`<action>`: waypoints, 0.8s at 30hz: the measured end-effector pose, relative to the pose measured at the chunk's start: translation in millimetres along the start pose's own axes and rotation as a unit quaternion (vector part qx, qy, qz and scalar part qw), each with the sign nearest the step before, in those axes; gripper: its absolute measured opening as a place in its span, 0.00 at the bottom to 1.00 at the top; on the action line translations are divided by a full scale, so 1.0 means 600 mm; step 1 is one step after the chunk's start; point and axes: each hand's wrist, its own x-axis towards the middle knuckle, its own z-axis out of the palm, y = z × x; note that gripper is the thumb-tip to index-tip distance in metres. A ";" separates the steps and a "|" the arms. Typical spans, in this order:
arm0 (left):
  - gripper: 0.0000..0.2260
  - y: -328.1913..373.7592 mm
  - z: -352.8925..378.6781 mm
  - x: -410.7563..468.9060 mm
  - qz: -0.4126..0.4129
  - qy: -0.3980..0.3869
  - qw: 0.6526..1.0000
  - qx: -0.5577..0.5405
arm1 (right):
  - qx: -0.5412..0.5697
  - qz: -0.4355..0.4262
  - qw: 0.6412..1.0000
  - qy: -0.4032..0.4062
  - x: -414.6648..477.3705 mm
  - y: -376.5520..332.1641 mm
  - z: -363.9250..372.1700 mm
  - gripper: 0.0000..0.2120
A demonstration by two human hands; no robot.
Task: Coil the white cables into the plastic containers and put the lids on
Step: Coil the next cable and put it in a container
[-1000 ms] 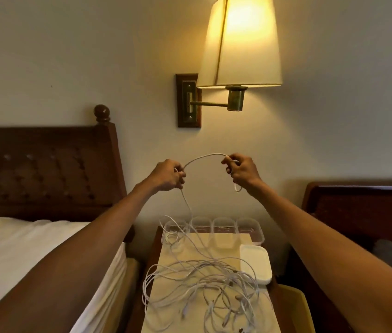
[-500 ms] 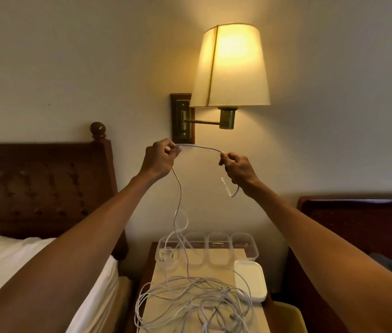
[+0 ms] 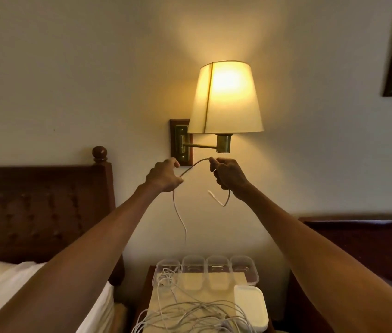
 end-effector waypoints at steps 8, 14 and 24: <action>0.11 0.021 -0.001 -0.025 0.122 0.032 0.970 -0.209 | -0.006 0.043 0.997 -0.065 -0.007 -0.003 -0.010 0.16; 0.15 -0.038 -0.032 0.005 0.015 0.127 0.975 -0.183 | 0.061 0.155 0.972 -0.165 -0.034 -0.007 -0.032 0.18; 0.16 -0.005 0.037 -0.075 0.011 -0.236 0.971 -0.037 | 0.397 0.120 0.906 -0.077 -0.026 -0.042 -0.019 0.19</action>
